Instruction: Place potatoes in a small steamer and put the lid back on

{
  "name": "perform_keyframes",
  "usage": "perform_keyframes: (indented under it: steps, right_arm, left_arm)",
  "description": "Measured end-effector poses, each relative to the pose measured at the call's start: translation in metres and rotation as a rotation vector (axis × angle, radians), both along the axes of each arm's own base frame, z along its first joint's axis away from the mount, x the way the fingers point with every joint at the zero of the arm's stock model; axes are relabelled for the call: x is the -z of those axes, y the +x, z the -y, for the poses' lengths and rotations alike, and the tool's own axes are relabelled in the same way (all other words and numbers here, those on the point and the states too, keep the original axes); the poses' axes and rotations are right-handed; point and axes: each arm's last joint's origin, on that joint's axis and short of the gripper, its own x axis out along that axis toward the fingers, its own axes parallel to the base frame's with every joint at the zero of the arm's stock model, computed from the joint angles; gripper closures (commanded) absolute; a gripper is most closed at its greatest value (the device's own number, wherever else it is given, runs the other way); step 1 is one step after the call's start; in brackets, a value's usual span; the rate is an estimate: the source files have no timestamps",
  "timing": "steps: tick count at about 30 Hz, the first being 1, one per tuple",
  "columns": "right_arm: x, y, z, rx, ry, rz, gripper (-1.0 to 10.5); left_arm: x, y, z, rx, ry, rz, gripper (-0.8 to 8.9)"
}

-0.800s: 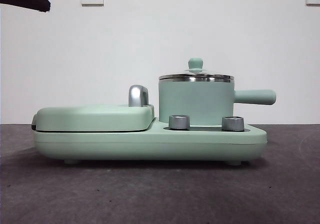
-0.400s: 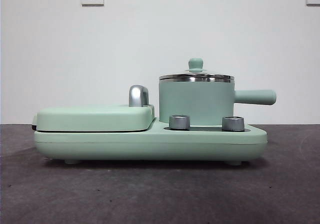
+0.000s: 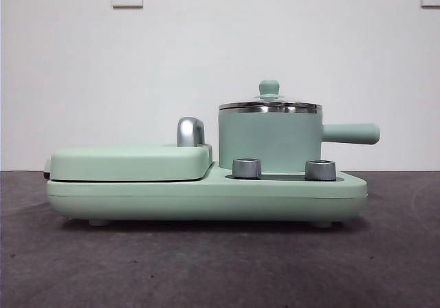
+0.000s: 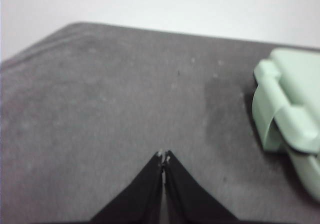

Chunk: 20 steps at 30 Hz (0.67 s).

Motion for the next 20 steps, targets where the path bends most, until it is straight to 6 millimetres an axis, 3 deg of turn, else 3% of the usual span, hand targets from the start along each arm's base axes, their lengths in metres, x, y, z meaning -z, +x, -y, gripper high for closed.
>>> perform_keyframes:
  steps: [20]
  right_arm:
    - [-0.0018,0.0013,-0.0001,0.009,-0.001,0.026,9.3]
  left_arm:
    - [0.0022,0.0023,0.0009,0.023,-0.037,0.036,8.08]
